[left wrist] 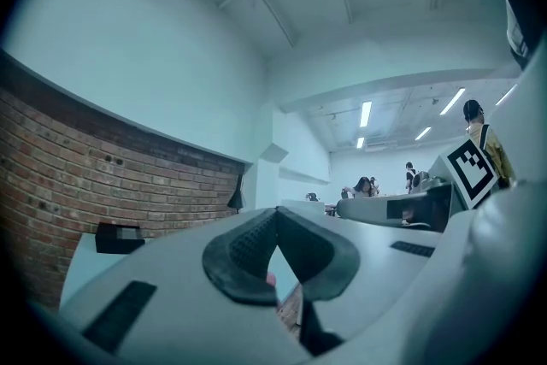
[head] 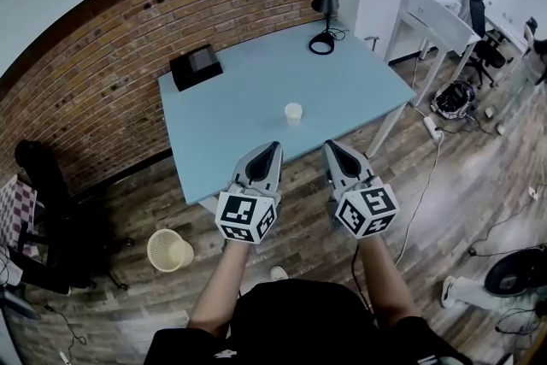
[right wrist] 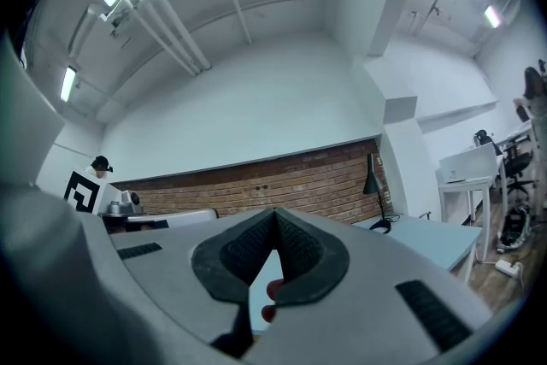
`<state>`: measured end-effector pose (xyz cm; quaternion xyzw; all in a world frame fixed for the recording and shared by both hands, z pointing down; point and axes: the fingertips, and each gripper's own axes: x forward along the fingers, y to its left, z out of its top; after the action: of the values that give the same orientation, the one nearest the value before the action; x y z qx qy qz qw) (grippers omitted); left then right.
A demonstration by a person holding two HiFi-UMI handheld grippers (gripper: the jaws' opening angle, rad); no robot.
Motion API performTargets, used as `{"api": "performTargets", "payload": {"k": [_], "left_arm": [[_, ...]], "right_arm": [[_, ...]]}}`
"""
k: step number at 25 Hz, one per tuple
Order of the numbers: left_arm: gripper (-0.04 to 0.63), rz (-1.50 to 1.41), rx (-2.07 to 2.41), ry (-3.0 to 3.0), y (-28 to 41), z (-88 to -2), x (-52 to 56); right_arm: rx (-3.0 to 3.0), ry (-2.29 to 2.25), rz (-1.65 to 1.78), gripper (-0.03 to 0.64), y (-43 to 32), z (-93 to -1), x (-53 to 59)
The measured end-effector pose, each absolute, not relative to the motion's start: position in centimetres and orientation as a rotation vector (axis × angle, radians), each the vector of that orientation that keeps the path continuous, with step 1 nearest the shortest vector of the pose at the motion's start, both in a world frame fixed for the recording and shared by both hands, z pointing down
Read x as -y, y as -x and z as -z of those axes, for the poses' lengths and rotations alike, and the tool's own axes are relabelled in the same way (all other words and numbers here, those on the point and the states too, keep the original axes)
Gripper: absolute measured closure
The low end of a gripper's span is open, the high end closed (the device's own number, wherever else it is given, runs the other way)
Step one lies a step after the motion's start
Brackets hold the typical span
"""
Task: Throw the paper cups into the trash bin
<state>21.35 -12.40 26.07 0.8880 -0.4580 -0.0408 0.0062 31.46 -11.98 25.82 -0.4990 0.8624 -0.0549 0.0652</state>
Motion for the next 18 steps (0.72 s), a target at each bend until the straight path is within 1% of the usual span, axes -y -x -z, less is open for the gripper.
{"api": "performTargets", "payload": {"k": [12, 18], "left_arm": [[0.594, 0.101, 1.357, -2.768, -17.1, -28.4, 15.5], [0.594, 0.101, 1.333, -2.772, -17.2, -28.8, 17.1]], "right_arm": [[-2.575, 1.596, 0.188, 0.621, -28.2, -27.1, 14.8], [-2.577, 1.636, 0.182, 0.621, -28.6, -27.3, 16.3]]}}
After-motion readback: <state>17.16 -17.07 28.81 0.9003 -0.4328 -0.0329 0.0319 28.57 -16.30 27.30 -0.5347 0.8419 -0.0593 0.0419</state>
